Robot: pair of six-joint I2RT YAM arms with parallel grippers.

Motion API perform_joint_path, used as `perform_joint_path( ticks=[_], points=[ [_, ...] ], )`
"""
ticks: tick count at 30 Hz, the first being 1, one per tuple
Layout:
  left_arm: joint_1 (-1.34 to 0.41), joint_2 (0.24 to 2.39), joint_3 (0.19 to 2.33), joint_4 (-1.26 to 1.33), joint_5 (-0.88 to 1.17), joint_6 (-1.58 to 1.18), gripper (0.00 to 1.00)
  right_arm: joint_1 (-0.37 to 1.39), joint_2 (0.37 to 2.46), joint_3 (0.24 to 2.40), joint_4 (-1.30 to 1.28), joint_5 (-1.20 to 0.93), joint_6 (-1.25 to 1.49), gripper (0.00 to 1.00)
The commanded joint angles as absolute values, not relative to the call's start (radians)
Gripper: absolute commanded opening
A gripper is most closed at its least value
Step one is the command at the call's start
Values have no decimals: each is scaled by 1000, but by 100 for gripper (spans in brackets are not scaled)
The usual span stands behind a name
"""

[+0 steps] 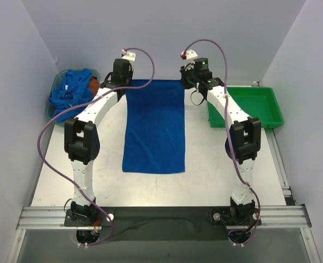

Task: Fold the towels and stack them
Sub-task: Fold the towel

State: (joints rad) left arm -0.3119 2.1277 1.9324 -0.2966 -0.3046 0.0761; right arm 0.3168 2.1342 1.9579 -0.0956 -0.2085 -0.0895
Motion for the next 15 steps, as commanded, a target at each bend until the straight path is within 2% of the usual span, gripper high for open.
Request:
perform_joint_path(
  ticks=[1,7,11,15],
  points=[
    [-282,2053,1955,-201,-325,52,0,301,2074,1961,-8,-196,-133,0],
    [-282,1922,1732,-135,-296,20,0,301,1970,1758,-8,-229,-80,0],
    [-282,1823,1502,-97,-276,5,0,302,1895,1608,18,-238,-26,0],
    [-282,1758,1410,-124,-241,-34,0,301,1844,1508,14,-242,0,0]
  ],
)
